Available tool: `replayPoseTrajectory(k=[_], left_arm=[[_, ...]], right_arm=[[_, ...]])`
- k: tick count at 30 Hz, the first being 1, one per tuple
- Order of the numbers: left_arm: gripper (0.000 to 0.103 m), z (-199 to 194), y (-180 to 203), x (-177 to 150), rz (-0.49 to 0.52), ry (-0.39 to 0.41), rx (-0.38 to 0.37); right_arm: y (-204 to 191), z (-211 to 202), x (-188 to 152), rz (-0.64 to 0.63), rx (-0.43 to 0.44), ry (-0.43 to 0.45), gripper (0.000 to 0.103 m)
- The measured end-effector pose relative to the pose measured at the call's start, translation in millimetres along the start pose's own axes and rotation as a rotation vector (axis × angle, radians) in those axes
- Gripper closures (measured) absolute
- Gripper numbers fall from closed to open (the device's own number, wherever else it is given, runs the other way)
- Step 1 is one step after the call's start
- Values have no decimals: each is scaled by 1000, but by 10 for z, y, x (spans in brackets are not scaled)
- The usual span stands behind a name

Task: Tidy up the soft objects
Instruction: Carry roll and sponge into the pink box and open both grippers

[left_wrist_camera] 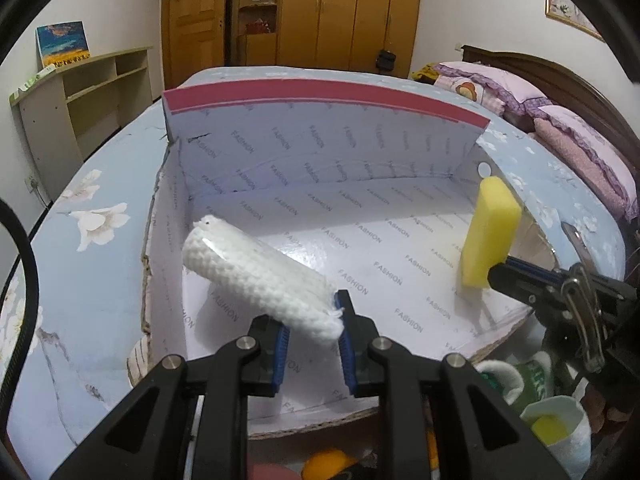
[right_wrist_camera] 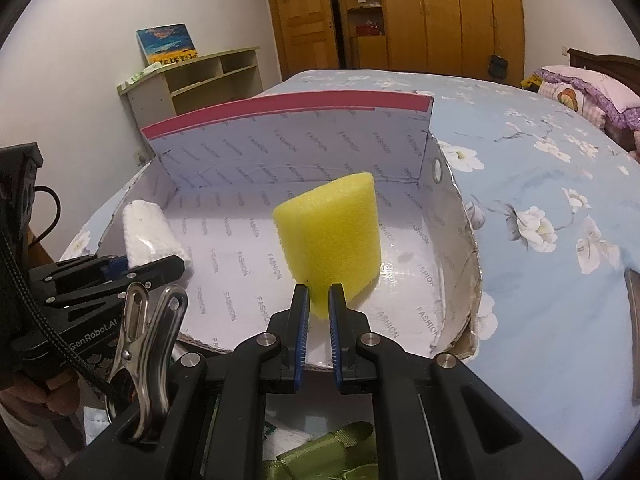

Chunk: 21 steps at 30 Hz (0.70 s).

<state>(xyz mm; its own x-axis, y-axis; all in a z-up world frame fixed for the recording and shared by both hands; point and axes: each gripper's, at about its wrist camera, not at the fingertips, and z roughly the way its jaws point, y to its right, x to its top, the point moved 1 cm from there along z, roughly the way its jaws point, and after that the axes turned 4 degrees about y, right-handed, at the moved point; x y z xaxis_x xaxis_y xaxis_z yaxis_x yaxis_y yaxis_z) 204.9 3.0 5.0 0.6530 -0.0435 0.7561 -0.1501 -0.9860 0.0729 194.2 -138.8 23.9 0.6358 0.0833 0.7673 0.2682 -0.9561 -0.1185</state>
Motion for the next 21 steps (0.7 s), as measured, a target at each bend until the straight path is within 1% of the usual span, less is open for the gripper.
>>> replayPoseTrajectory(k=[4,7,10,14,15,16,17,18,21], left_arm=[[80,23,-32,9,8,-10,-14],[79,35,-80,20,12,-9,-21],[79,36,-82,28,9,-6,-19],[79,-9,-24,25,25,4,-5],[76,-40,-2,28,28,10,-2],[69,-56,12,33,31,13,-2],[64,-94,46,41,39,20,-2],[57,-118,69,53,45,23,-3],[48,-223,179,78,77,44,9]], right_arm=[[-17,18,10,20,5,-9,92],[-67,38,7,9,-3,-14,92],[-107,39,7,4,-6,-17,92],[-75,27,10,26,17,-18,91],[-65,21,14,30,21,-16,88],[-48,8,23,34,24,-14,85],[-39,-9,26,38,27,-9,80],[-31,-25,27,40,27,-6,76],[-15,-80,34,49,23,3,73]])
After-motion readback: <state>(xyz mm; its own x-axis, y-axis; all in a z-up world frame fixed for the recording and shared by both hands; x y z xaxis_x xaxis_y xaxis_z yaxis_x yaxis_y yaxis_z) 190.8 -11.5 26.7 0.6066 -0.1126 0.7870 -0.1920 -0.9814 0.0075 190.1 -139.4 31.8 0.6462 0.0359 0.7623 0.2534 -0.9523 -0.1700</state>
